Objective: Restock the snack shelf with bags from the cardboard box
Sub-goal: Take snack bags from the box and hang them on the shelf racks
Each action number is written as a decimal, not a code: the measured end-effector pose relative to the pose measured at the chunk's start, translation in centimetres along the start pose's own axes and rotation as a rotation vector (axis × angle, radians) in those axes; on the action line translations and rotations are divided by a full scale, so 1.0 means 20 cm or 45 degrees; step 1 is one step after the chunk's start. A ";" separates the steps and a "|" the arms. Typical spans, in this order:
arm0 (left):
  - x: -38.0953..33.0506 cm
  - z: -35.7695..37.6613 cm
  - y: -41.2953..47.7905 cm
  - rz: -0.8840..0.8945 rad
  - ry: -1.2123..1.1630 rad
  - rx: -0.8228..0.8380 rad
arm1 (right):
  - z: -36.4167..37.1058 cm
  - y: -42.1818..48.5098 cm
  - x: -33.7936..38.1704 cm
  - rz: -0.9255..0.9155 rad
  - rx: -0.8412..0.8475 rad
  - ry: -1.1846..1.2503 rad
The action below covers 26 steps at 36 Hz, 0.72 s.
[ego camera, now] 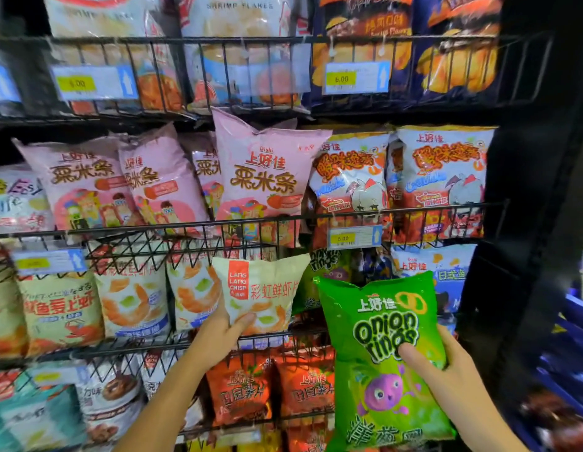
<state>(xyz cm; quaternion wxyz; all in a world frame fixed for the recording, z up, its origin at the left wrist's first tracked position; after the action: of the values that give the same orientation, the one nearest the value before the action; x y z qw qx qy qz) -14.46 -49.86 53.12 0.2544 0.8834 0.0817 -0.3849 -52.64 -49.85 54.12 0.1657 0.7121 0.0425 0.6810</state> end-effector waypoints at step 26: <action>0.04 -0.04 -0.02 -0.353 0.108 0.167 | -0.01 0.04 -0.09 0.090 -0.014 -0.133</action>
<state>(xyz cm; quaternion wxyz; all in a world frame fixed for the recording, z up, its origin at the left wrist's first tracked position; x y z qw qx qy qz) -13.58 -49.09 52.88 0.1369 0.8939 0.1882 -0.3832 -53.10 -51.04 52.59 0.1474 0.7467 0.0049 0.6486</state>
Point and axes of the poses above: each hand's wrist, its own y-axis towards the middle knuckle, its own z-axis out of the palm, x = y × z, the point moved 9 cm from there along y, towards the middle knuckle, and after that the axes turned 12 degrees about -x, right-handed, at the moved point
